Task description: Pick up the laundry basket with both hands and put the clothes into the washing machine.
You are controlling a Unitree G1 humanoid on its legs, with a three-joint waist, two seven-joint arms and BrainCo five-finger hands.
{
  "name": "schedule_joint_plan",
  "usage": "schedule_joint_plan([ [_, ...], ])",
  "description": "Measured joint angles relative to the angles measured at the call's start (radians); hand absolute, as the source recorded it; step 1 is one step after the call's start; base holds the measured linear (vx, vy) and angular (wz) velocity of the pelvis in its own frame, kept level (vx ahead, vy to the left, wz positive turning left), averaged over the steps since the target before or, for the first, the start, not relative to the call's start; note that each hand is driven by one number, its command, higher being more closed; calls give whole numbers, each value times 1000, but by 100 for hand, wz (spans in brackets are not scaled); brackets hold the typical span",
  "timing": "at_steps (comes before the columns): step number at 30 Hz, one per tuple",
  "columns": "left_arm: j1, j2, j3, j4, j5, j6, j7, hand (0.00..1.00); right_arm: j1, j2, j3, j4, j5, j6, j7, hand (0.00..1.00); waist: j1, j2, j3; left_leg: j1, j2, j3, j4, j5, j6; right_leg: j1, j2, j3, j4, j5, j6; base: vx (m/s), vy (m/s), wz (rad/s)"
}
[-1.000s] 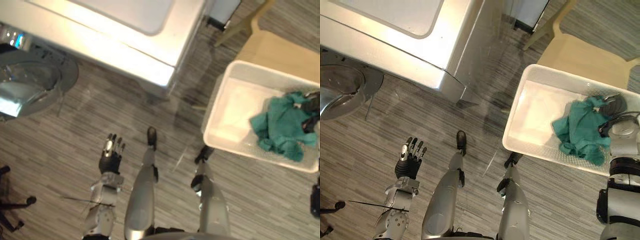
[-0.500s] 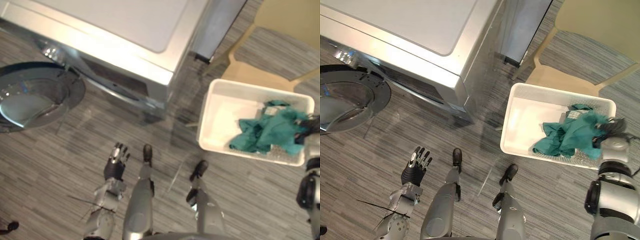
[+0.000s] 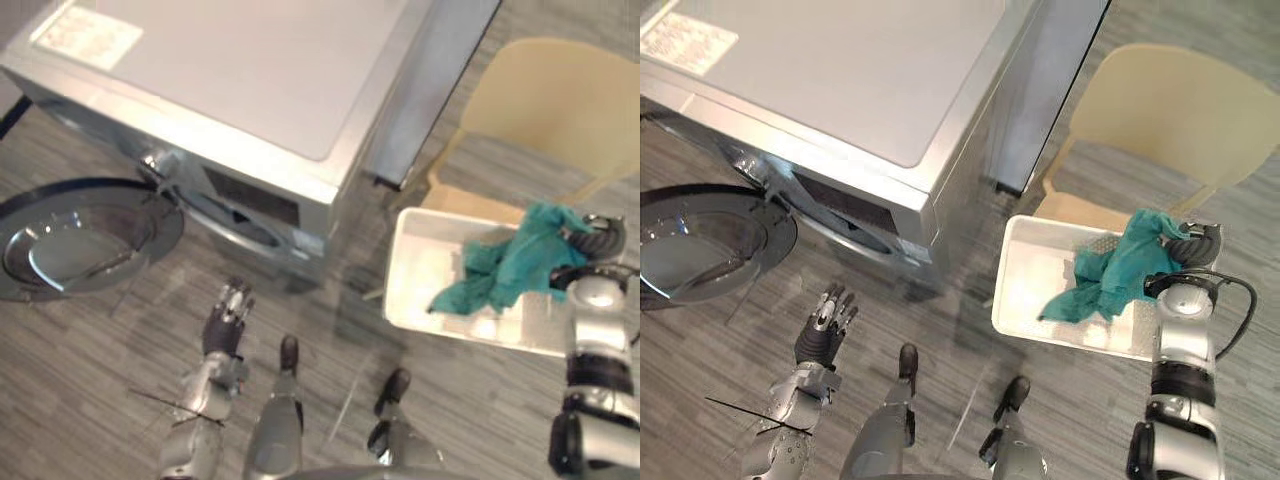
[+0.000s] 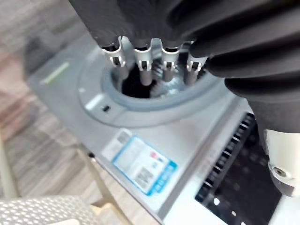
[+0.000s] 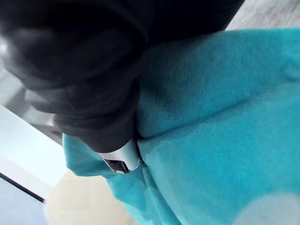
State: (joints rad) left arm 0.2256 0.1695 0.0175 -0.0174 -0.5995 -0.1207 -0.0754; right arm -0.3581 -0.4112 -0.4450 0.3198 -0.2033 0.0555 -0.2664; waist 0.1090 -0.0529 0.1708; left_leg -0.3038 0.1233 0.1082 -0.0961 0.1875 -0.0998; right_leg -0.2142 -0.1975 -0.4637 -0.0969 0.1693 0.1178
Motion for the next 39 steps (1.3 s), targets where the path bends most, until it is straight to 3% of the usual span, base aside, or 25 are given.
schedule_joint_plan([
  [2, 26, -13, 19, -75, 66, -8, 18, 0, 42, 54, -1, -120, -46, 7, -4, 100, -11, -1, -46, 22, 0, 9, 0, -9, -2, 15, 0, 4, 0, -4, -3, 41, -17, -10],
  [6, 39, -28, 19, -181, 164, -9, 38, 0, 48, 107, -1, -261, -83, 18, -4, 100, -13, -5, -70, 82, 2, 35, -1, -31, -11, 57, 0, 26, 0, -14, -4, 38, -7, -16],
  [8, 41, -31, 1, -255, 263, -16, 55, 0, 59, 146, 7, -379, -104, 18, -4, 100, -17, -5, -99, 109, 3, 40, -1, -36, -11, 82, 0, 28, 0, -23, 3, 60, -6, -6],
  [18, -22, 0, -127, -479, 486, -22, 81, 0, 29, 175, 151, -626, -152, -15, 33, 100, -24, -16, -183, 223, 4, 63, -2, -63, -22, 178, 0, 51, 0, -35, 7, 48, 8, -5],
  [24, -97, 23, -178, -494, 528, -20, 81, 0, -25, 175, 204, -653, -135, -49, 37, 100, -36, -18, -222, 249, 4, 66, -7, -74, -23, 196, -1, 54, 5, -52, 11, -24, 8, -3],
  [30, -200, 51, -212, -489, 597, -7, 79, 0, -43, 177, 258, -691, -35, -77, 76, 100, -39, -23, -238, 269, 4, 66, -7, -70, -19, 214, -1, 55, 5, -51, 9, 0, 0, 0],
  [39, -348, 71, -284, -301, 708, 18, 76, 0, -79, 177, 327, -702, 140, -124, 117, 100, -43, -21, -249, 281, 4, 66, -8, -69, -18, 226, -1, 56, 6, -55, 11, 0, 0, 0],
])
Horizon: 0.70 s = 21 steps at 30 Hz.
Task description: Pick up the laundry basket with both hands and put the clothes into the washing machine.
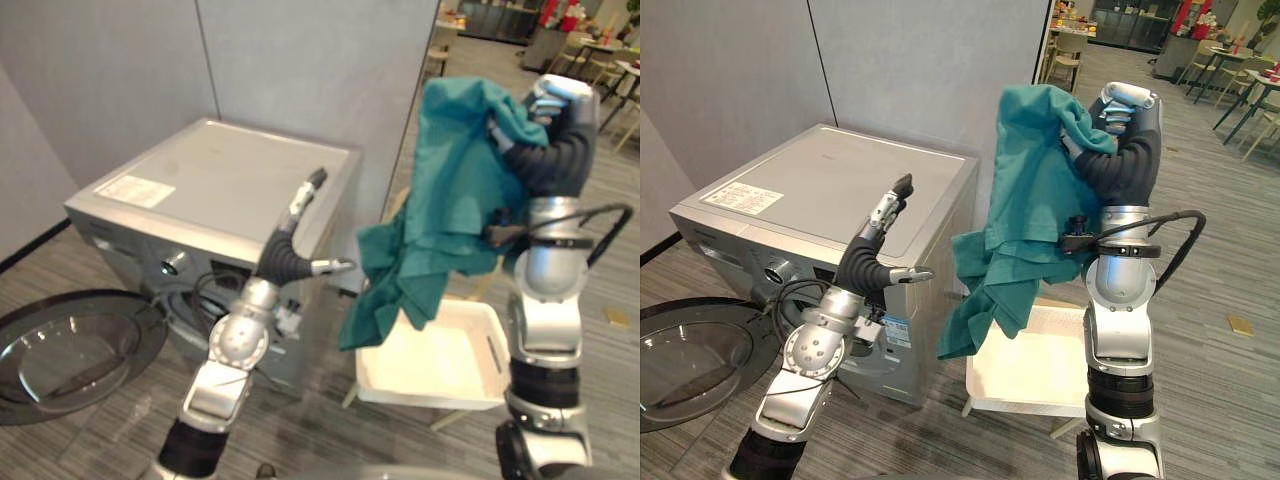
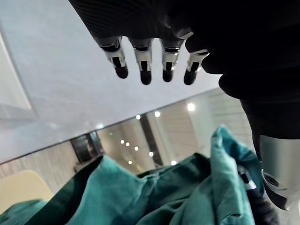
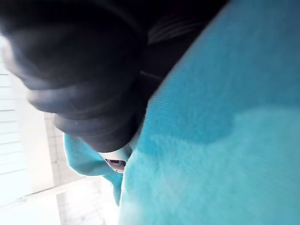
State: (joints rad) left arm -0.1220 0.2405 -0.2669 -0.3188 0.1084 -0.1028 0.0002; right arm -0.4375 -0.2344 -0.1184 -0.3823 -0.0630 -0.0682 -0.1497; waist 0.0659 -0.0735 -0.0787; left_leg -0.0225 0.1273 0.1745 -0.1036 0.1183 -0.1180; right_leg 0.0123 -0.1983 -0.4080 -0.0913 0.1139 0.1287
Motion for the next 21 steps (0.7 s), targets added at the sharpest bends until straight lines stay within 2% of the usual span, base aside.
schedule_joint_plan([
  [3, -60, 7, -50, 81, 3, 16, -13, 0, -35, 0, 21, -2, 36, -5, 2, 100, 0, -1, 0, -2, 0, 0, 0, 0, 0, -2, 0, 0, 0, -1, 1, 0, 0, 0],
  [8, -103, 11, -125, 177, -2, 37, -86, 0, -67, 0, 58, -1, 66, -4, 2, 100, -2, -2, -4, -18, 0, 0, 0, 0, 0, -18, 0, 1, -1, 3, -4, 0, 0, 0],
  [12, -106, 6, -145, 251, -15, 55, -87, 0, -86, 0, 103, 0, 84, -4, 2, 100, -23, -3, -8, -18, 0, -1, 0, 1, 0, -18, 1, 0, 0, 7, 0, 34, -8, 0],
  [15, -148, -6, -169, 305, -26, 66, -87, 0, -91, 2, 128, 3, 102, -4, 3, 100, -24, -5, -9, -18, 0, -1, 0, 1, 0, -18, 0, 0, 0, 7, 0, 0, 0, 0],
  [21, -218, -39, -209, 374, -119, 78, -81, 0, -104, 31, 173, 4, 162, -4, 24, 100, -29, -5, -10, -17, 0, 1, 0, 1, 0, -19, 0, 2, 1, 3, -5, 0, 0, 0],
])
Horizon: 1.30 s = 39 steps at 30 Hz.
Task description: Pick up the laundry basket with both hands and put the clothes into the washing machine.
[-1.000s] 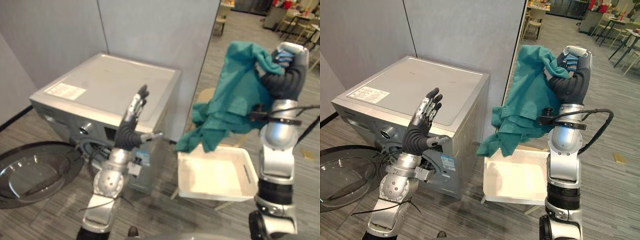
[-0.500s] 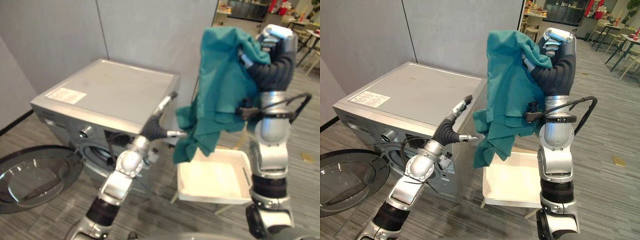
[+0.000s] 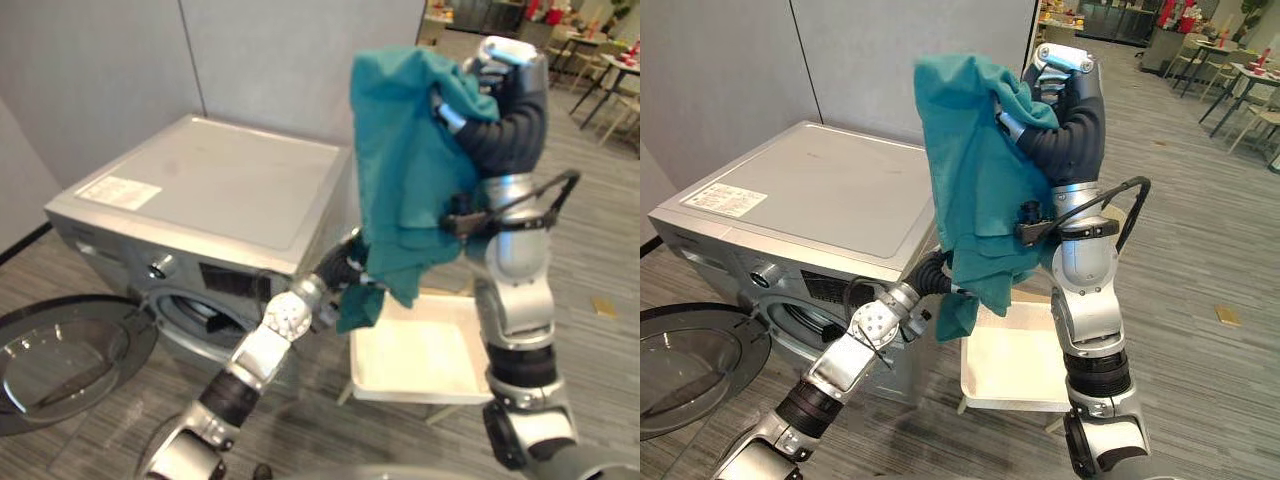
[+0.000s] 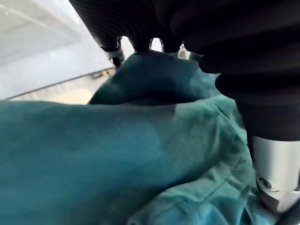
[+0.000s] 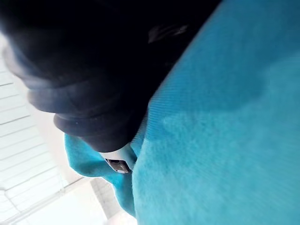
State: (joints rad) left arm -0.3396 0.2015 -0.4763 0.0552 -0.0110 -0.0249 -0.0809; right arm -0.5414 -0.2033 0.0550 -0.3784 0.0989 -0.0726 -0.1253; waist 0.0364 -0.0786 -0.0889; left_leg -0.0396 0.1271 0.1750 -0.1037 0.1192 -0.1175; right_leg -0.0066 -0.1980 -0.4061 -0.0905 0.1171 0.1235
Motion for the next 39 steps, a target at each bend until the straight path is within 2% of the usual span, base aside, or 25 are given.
schedule_joint_plan([
  [5, -1, -8, -34, 33, -116, 0, 24, 0, 0, 29, 47, 24, 62, 0, 19, 100, 0, 2, -13, 0, 0, 0, 0, 0, 0, 0, 0, 0, 0, 0, 0, 0, 0, 0],
  [9, -20, -9, -44, 34, -160, -1, 59, 0, 0, 44, 77, 54, 97, 0, 23, 100, 0, 1, -17, 0, 0, 0, 0, 0, 0, 0, 0, 0, 1, 1, 0, 0, 0, 0],
  [10, -39, -9, -44, 34, -175, -1, 66, 100, 0, 45, 88, 57, 98, 0, 23, 100, 0, 1, -17, 0, 0, 0, 0, 0, 0, 0, 0, 0, 1, 0, 0, 0, 0, 0],
  [15, -78, -9, -44, 33, -175, -23, 104, 100, 0, 80, 128, 62, 100, 0, 21, 100, -2, 1, -18, 3, 0, 1, 0, 1, 0, 0, -1, 2, 3, 0, 0, 0, 0, 0],
  [22, -78, -10, -41, 32, -175, -28, 139, 100, 1, 120, 183, 118, 101, -9, 22, 100, -20, 1, -18, 5, 0, 6, 0, 0, 0, -1, 0, 7, 3, 0, 0, 0, 0, 0],
  [27, -78, -13, -38, 29, -174, -29, 158, 100, 42, 121, 201, 119, 106, -18, 22, 100, -19, 1, -18, 8, 0, 12, 0, 0, 0, -1, 0, 12, 3, 1, -1, 0, 0, -2],
  [34, -73, -32, 18, -10, -171, -29, 199, 100, 80, 120, 201, 119, 105, -20, 17, 100, -20, 1, -17, 8, 1, 22, 0, 0, 0, -10, 0, 23, 6, 1, -1, 0, 0, -4],
  [35, -73, -35, 27, -16, -170, -31, 203, 100, 83, 120, 201, 120, 105, -20, 16, 0, -20, 1, -17, 8, 1, 22, 0, 0, 0, -10, 0, 23, 7, 1, -1, 0, 0, 0],
  [39, -63, -43, 68, -19, -165, -31, 220, 100, 118, 121, 201, 121, 104, -20, 15, 0, -20, 1, -17, 8, 2, 22, 0, -1, -1, -10, 0, 23, 7, 1, -1, 0, 0, 0],
])
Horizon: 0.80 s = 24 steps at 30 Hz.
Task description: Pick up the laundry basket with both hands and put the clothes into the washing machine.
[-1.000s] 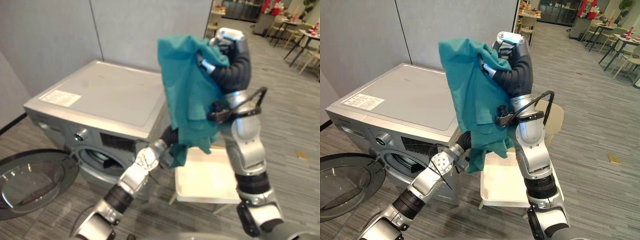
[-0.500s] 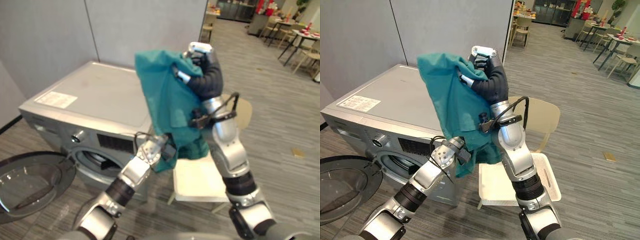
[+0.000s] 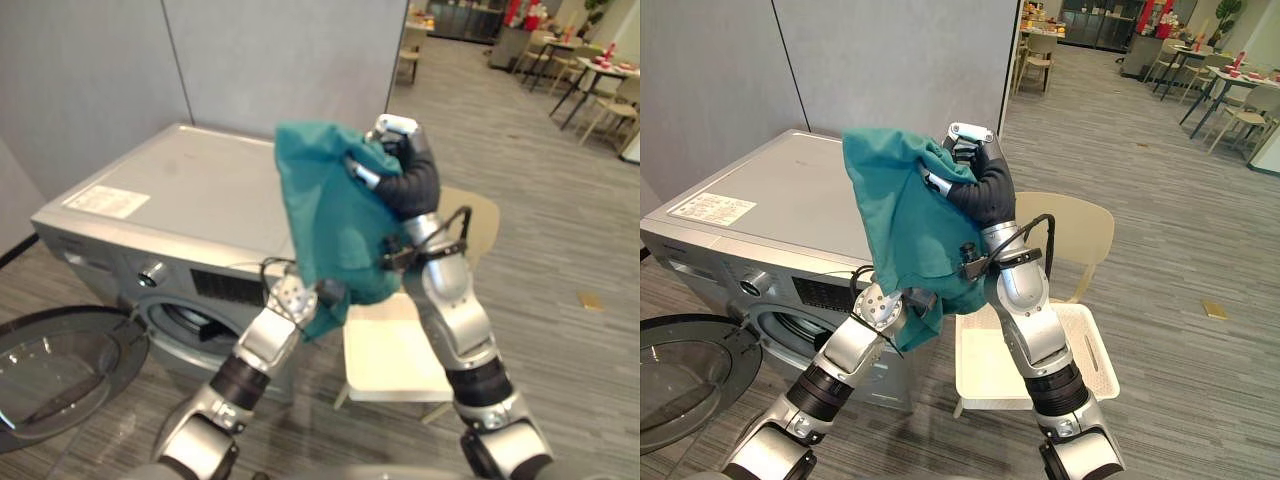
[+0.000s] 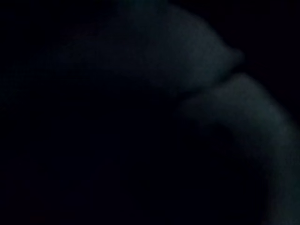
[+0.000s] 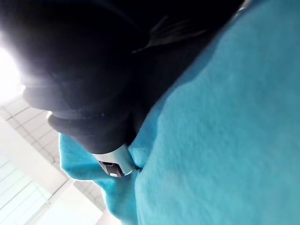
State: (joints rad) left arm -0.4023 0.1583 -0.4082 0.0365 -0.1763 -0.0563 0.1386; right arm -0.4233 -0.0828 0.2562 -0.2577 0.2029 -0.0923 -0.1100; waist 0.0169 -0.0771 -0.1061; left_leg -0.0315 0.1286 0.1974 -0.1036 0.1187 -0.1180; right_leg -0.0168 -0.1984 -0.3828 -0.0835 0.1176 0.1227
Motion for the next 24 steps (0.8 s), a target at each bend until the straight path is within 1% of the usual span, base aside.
schedule_joint_plan([
  [2, 21, 0, 20, -16, 3, 0, 3, 100, 11, 0, 0, 4, 0, 0, 0, 0, -2, 0, 0, 0, 0, 2, 0, 0, 0, -2, 0, 2, 0, 0, 0, 5, -2, -2],
  [3, 64, -1, 44, -51, 15, -1, 20, 100, 35, -1, -4, 4, 0, 2, -2, 0, -1, 0, 0, 0, 1, 4, 0, -1, -1, -3, 0, 3, 0, 0, 0, 11, -5, -3],
  [6, 116, 0, 80, -87, 33, -2, 33, 100, 67, 0, -11, 3, -6, 2, -4, 0, -1, 1, 0, 0, 1, 4, 0, -2, -3, -3, 1, 3, 0, -1, -1, 0, 0, 0],
  [9, 188, 0, 156, -144, 56, -5, 61, 100, 130, 7, -53, -17, -21, 2, -22, 0, -1, 1, 1, 0, 1, 4, 0, -4, -4, -3, 1, 4, 1, -2, -1, 0, 0, 0],
  [11, 261, 1, 245, -228, 83, -8, 86, 100, 208, 23, -127, -81, -58, 2, -38, 0, -1, 1, 1, 0, 2, 6, 0, -8, -6, -4, 1, 5, 0, -3, -2, 0, 0, 0],
  [12, 280, 1, 269, -253, 87, -10, 89, 100, 227, 23, -148, -98, -60, 1, -43, 0, -1, 1, 1, 0, 2, 6, 0, -8, -6, -4, 1, 5, 0, -4, -2, 0, 0, 0],
  [14, 356, -1, 370, -353, 108, -25, 110, 100, 294, 25, -239, -144, -98, 0, -59, 0, -2, 2, 1, 2, 2, 10, 1, -11, -8, -4, 2, 8, 0, -5, -2, 28, -5, -4],
  [15, 376, -1, 396, -376, 110, -31, 113, 100, 313, 26, -262, -152, -104, 0, -63, 0, -1, 2, 1, 4, 2, 12, 1, -13, -9, -4, 2, 10, 0, -5, -2, 26, -5, -11],
  [16, 418, -7, 449, -423, 110, -38, 121, 100, 346, 31, -302, -159, -125, 0, -63, 0, -1, 3, 1, 9, 3, 18, 2, -16, -10, -3, 3, 17, 0, -5, -2, 21, -4, -16],
  [17, 459, -23, 499, -466, 110, -45, 128, 100, 376, 39, -339, -160, -138, 0, -63, 0, -1, 5, 1, 14, 4, 25, 3, -19, -11, -4, 3, 25, 0, -5, -2, 29, -6, -15],
  [20, 525, -57, 593, -521, 110, -64, 131, 100, 436, 48, -416, -160, -171, 6, -63, 0, -1, 12, 2, 15, 4, 26, 1, -25, -15, -4, 3, 26, 0, -7, -1, 7, -2, -3],
  [22, 588, -98, 666, -558, 110, -73, 139, 100, 479, 67, -479, -160, -184, 16, -65, 0, 0, 25, 1, 15, 5, 26, 0, -31, -13, -4, 3, 26, 1, -10, -1, 0, 0, 0],
  [24, 625, -127, 711, -578, 110, -76, 150, 100, 507, 80, -519, -158, -205, 25, -66, 0, 0, 33, 2, 14, 6, 24, 0, -31, -13, -4, 4, 25, 5, -14, -1, 6, -2, 2],
])
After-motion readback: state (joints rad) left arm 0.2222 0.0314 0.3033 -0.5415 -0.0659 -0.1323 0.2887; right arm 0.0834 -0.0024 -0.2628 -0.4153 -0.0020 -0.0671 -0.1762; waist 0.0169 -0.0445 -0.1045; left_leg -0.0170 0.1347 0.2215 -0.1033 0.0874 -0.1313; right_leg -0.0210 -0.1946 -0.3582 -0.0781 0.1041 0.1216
